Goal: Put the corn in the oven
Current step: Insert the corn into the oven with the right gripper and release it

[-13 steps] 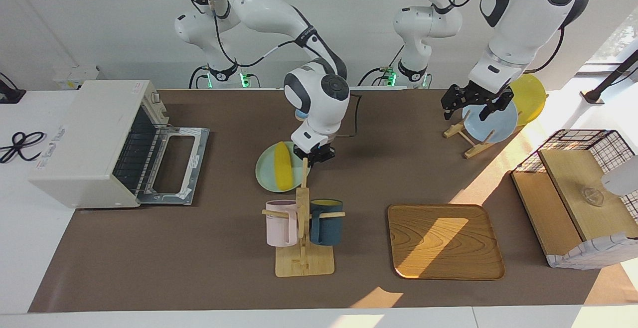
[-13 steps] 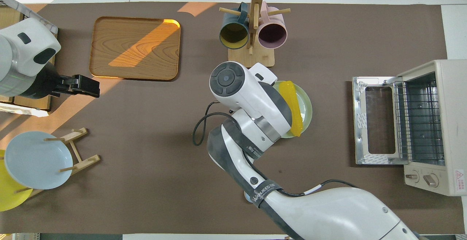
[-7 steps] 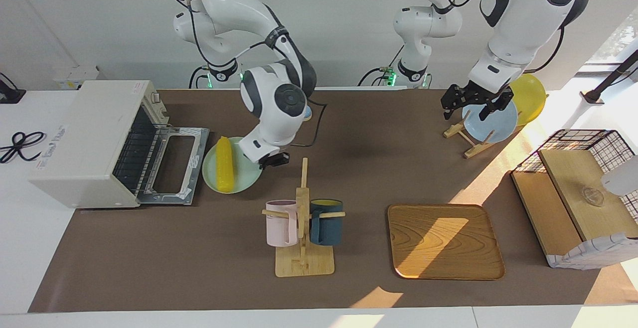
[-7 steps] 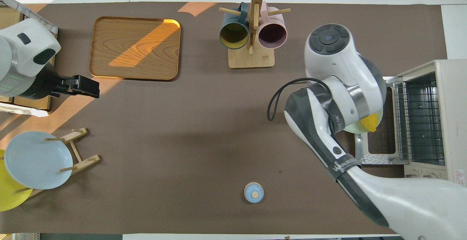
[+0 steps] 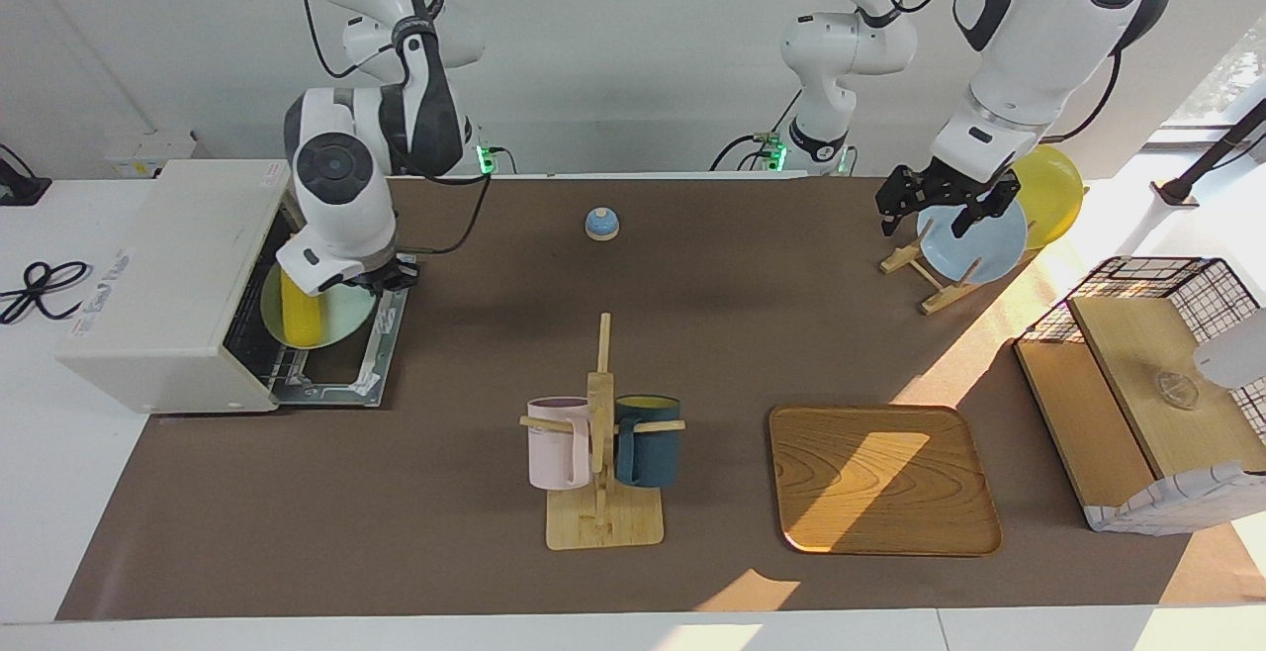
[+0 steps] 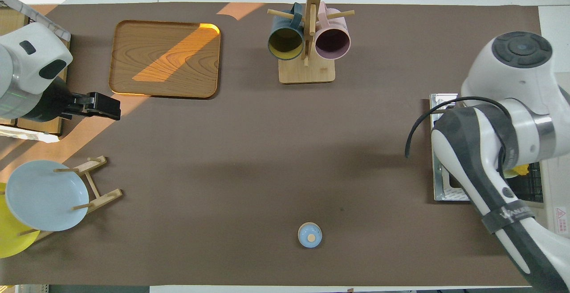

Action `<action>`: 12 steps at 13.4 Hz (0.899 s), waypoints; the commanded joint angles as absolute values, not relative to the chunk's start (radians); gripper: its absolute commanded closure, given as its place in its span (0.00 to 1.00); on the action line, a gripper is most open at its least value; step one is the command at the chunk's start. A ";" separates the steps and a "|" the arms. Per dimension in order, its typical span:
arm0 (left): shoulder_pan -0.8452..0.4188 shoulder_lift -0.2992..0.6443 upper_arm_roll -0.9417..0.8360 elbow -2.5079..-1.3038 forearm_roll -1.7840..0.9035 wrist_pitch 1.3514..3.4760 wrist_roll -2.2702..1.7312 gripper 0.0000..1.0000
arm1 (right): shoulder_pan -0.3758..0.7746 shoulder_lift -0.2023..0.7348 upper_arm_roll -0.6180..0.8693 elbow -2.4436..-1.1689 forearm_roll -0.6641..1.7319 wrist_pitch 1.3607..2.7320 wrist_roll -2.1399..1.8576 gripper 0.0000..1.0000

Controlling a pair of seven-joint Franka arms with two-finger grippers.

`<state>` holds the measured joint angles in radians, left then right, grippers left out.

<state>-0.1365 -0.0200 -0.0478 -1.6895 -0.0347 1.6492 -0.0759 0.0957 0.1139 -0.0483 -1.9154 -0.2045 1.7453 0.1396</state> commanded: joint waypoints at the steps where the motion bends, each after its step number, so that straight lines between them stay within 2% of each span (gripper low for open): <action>1: -0.132 -0.044 -0.049 -1.706 -0.020 1.632 -0.066 0.00 | 0.005 0.071 -0.031 -2.011 -0.221 1.831 0.039 1.00; 4: -0.132 -0.044 -0.049 -1.706 -0.020 1.635 -0.069 0.00 | -0.023 0.043 -0.031 -2.113 -0.219 1.939 0.023 1.00; 8: -0.130 -0.044 -0.049 -1.701 -0.020 1.641 -0.071 0.00 | -0.055 0.035 -0.031 -2.141 -0.219 1.983 -0.024 1.00; 9: -0.127 -0.043 -0.048 -1.701 -0.020 1.646 -0.072 0.00 | -0.061 0.035 -0.031 -2.141 -0.219 1.985 -0.034 0.85; 10: -0.120 -0.043 -0.048 -1.701 -0.020 1.643 -0.072 0.00 | -0.067 0.035 -0.031 -2.140 -0.218 1.985 -0.038 0.77; 12: -0.112 -0.043 -0.048 -1.701 -0.020 1.643 -0.072 0.00 | -0.067 0.037 -0.031 -2.140 -0.218 1.985 -0.040 0.69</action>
